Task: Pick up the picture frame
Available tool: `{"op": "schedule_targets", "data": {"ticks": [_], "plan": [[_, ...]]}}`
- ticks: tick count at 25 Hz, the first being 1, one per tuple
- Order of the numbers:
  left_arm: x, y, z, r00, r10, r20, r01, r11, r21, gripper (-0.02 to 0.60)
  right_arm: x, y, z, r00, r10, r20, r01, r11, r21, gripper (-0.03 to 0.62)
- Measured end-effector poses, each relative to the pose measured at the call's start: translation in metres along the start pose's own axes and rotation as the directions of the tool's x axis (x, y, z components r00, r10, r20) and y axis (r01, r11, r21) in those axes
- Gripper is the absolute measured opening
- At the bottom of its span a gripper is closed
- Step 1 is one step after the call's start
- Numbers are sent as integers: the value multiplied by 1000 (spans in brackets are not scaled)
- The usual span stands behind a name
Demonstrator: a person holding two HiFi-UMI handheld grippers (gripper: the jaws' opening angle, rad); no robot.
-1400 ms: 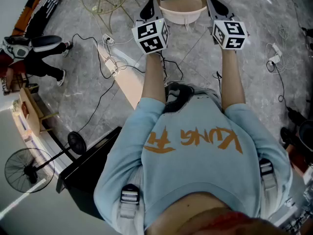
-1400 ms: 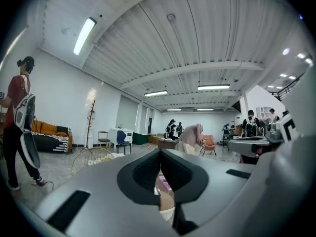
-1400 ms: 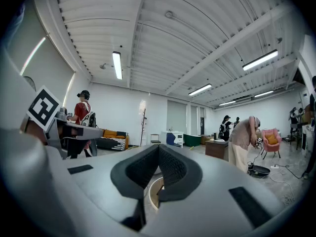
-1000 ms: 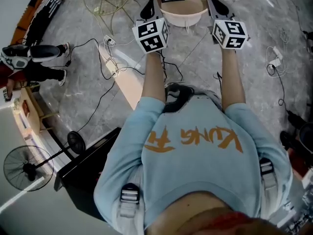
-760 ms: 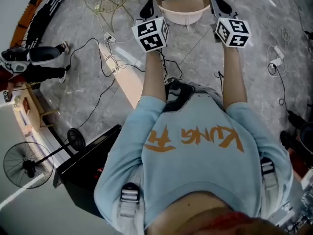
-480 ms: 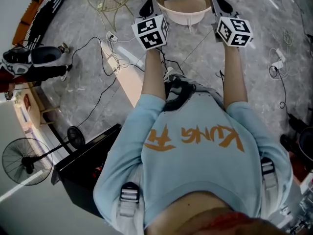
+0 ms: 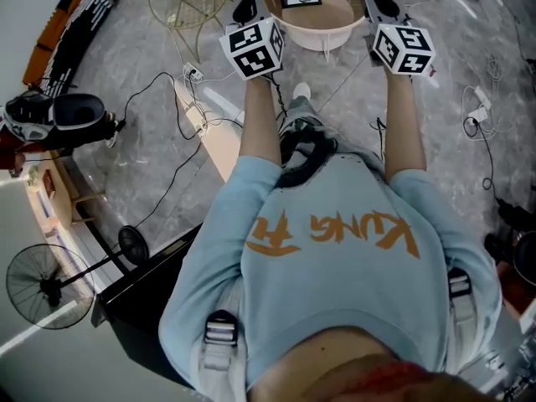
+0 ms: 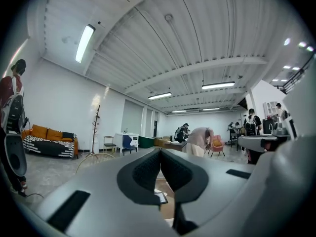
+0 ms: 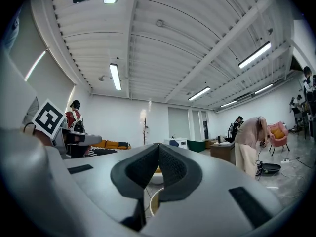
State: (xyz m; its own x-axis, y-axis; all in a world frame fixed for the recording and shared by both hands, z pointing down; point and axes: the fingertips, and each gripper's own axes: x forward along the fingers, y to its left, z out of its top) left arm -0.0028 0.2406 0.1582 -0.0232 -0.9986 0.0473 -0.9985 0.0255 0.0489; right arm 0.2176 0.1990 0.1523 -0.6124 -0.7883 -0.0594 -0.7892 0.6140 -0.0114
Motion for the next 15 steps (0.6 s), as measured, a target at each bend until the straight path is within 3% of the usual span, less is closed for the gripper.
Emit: {"op": "schedule_targets", "data": {"ticks": [3, 8, 12, 15], "plan": [[29, -1, -7, 1000, -28, -5, 28, 1000, -3, 20, 15, -13, -8, 1000, -20, -16, 20, 1000, -12, -2], [87, 14, -21, 1000, -6, 3, 6, 996, -85, 20, 50, -40, -17, 998, -50, -47, 48, 997, -56, -2], [149, 14, -43, 996, -67, -58, 63, 995, -81, 20, 93, -70, -34, 993, -99, -71, 98, 995, -18, -2], [202, 31, -56, 991, -78, -106, 66, 991, -113, 20, 144, -77, -52, 988, -86, -124, 84, 996, -22, -2]]}}
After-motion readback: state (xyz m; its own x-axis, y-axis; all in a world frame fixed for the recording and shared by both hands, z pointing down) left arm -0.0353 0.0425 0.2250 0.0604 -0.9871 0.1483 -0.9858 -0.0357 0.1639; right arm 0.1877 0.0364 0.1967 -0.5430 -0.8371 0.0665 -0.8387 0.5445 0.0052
